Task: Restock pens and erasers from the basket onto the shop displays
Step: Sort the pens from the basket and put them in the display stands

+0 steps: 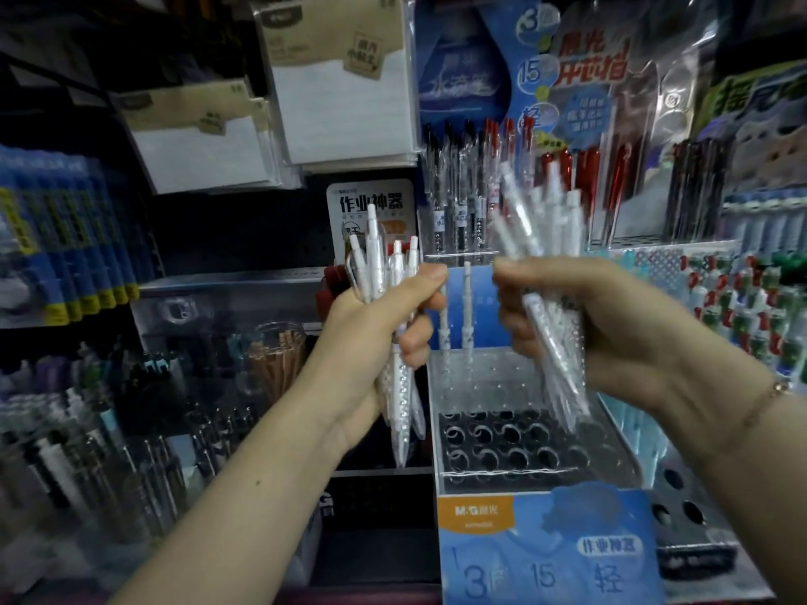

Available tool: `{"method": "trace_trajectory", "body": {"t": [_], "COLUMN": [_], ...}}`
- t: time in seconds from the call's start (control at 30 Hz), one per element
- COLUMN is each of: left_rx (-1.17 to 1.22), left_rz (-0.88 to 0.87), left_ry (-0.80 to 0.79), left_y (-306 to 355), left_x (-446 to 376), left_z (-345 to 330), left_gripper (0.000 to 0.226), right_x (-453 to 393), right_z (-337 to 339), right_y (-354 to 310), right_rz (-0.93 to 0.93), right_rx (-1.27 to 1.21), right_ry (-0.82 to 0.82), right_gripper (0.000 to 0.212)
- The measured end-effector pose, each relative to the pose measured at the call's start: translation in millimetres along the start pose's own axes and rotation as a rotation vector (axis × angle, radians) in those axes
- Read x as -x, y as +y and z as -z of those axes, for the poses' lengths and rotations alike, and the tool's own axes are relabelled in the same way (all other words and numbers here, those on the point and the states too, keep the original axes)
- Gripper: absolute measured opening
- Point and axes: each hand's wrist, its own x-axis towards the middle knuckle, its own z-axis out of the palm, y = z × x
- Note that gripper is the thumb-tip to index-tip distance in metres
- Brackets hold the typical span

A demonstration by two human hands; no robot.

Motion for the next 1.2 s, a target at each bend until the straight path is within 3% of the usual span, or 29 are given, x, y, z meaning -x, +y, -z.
{"method": "trace_trajectory", "body": {"t": [0.1,0.2,0.27,0.37,0.43,0.57,0.67,0.93,1.2], "left_rx": [-0.056,-0.164,-0.205,-0.213,-0.196,-0.061,-0.272,-0.615,-0.662], "left_rz": [-0.003,-0.017,-0.003,0.012,-0.024,-0.169,-0.339,-0.445,-0.490], "left_ry": [0.031,0.047,0.054,0.078,0.081,0.146,0.233,0.193,0.141], "left_y": [6.3,7.3,6.8,5.4,5.5,7.6,6.9,6.4,11.2], "left_x": [1.6,4.7,6.7,7.4,6.8,2.4,-0.2,-16.6,-26.3], "left_z": [-6.4,-6.5,-3.9,0.4,0.2,3.9,10.2,2.4,13.4], "left_gripper": [0.021,0.021,0.021,0.027,0.019,0.019,0.030,0.032,0.036], "right_x": [4.7,6.6,4.2,0.2,0.4,-1.1,-1.2,-10.5,-17.3], "right_z": [-11.2,-15.8,-15.2,-15.0,-19.3,-14.3,-4.3,-1.2,-1.0], "right_y": [6.0,12.4,16.4,23.1,23.6,18.7,13.3,6.6,11.6], "right_rz": [-0.017,0.078,0.101,0.070,0.094,0.229,0.267,0.268,0.214], "right_rx": [0.077,0.127,0.206,0.381,0.418,0.302,0.267,0.314,0.266], "right_ry": [-0.124,-0.205,-0.154,0.014,0.113,0.317,0.413,0.475,0.451], "right_gripper": [0.005,0.011,0.018,0.048,0.036,0.031,0.033,0.040,0.034]}}
